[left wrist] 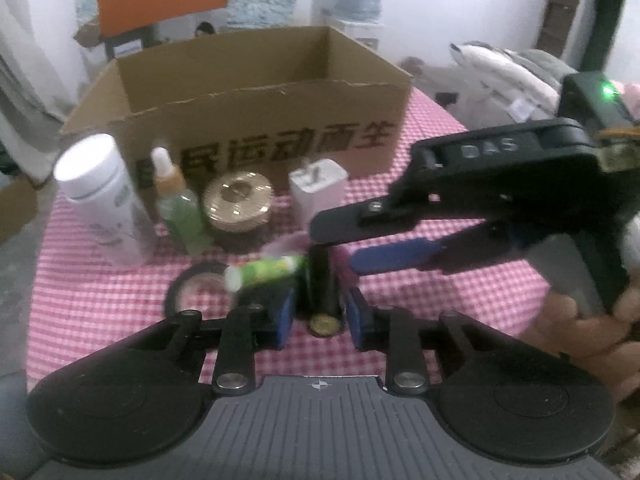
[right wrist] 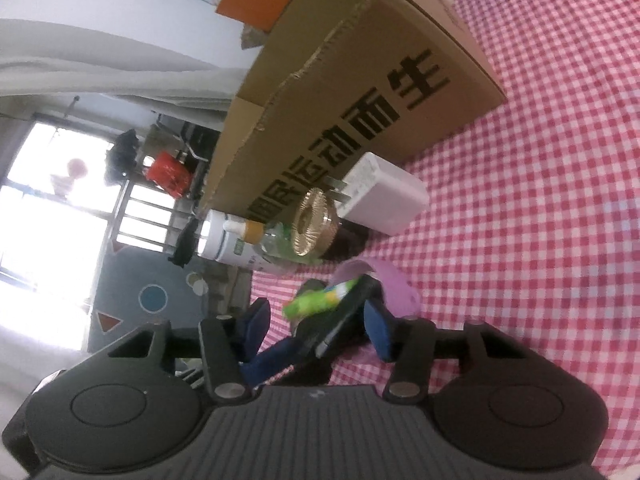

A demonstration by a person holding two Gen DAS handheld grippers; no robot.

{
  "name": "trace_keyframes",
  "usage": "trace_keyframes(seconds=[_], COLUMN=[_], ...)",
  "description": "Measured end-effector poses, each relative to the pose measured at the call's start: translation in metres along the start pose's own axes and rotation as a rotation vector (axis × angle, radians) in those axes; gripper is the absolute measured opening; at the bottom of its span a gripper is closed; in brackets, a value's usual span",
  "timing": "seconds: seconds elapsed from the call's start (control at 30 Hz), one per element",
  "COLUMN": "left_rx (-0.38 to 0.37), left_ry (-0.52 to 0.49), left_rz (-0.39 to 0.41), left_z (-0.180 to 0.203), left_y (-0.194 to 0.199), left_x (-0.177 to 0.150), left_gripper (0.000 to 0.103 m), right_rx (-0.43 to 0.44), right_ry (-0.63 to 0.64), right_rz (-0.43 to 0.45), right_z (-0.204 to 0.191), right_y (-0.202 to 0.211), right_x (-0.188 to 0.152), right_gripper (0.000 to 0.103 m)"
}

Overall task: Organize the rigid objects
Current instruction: 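Reach the right tool into the purple bowl and grasp the black cylinder, then carry the black cylinder into the cardboard box and open the right tool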

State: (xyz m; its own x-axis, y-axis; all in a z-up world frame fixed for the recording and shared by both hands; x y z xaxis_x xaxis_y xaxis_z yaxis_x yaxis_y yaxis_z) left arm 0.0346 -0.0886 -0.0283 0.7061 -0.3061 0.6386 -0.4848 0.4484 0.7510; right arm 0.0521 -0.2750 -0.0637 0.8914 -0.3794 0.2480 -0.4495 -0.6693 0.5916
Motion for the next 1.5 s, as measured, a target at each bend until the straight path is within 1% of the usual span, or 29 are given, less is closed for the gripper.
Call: trace_keyframes(seconds=[0.17,0.23,0.43,0.57,0.73,0.8,0.87,1.0,1.2,1.37,1.43,1.5], left_rx=[-0.008,-0.011,-0.033,-0.022,-0.016,-0.010,-0.018,-0.023,-0.014,0.013,0.032,0.052], left_ry=[-0.007,-0.001,0.016,0.015,0.015,0.010,0.011,-0.002,-0.026,-0.052,-0.056,-0.054], left_rz=[-0.003,-0.015,-0.071,-0.083,-0.100,-0.102,-0.098,-0.076,-0.006,0.106,0.155,0.194], left_z=[0.000,-0.002,-0.006,-0.008,-0.010,-0.009,-0.008,-0.003,0.002,0.009,0.008,0.002], left_y=[-0.006,-0.010,-0.025,-0.030,-0.036,-0.038,-0.037,-0.034,-0.007,0.029,0.041,0.049], left_x=[0.003,0.006,0.013,0.018,0.022,0.023,0.024,0.025,0.023,0.040,0.055,0.072], left_gripper=[0.027,0.025,0.024,0.024,0.024,0.022,0.022,0.022,0.022,0.022,0.022,0.022], right_rx=[-0.037,-0.053,-0.109,-0.140,-0.132,-0.126,-0.125,-0.116,-0.104,-0.077,-0.062,-0.046], right_ry=[0.007,0.014,0.052,0.072,0.054,0.046,0.045,0.057,0.112,0.215,0.271,0.305], right_rz=[-0.030,-0.045,-0.082,-0.101,-0.106,-0.101,-0.091,-0.064,-0.004,0.078,0.115,0.131], right_z=[0.001,-0.002,-0.009,-0.013,-0.011,-0.011,-0.010,-0.009,-0.023,-0.064,-0.084,-0.102], right_y=[-0.007,-0.010,-0.020,-0.027,-0.033,-0.033,-0.031,-0.020,0.003,0.029,0.039,0.042], right_x=[0.002,0.004,0.010,0.014,0.017,0.018,0.016,0.012,0.005,0.007,0.016,0.029], right_gripper=[0.046,0.045,0.040,0.038,0.032,0.029,0.029,0.029,0.029,0.029,0.029,0.029])
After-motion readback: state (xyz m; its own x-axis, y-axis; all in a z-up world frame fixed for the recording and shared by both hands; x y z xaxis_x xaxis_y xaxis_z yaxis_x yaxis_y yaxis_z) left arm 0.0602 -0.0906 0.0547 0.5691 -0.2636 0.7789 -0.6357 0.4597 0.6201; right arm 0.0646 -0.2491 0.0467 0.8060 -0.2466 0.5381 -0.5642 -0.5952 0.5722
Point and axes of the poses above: each gripper's, at about its wrist camera, not at the fingertips, and y roughly against the way its jaws point, z to its right, x to its top, the point moved 3 cm from there along -y, roughly the way its jaws point, and after that the axes turned 8 degrees about -x, right-handed, at the moved point
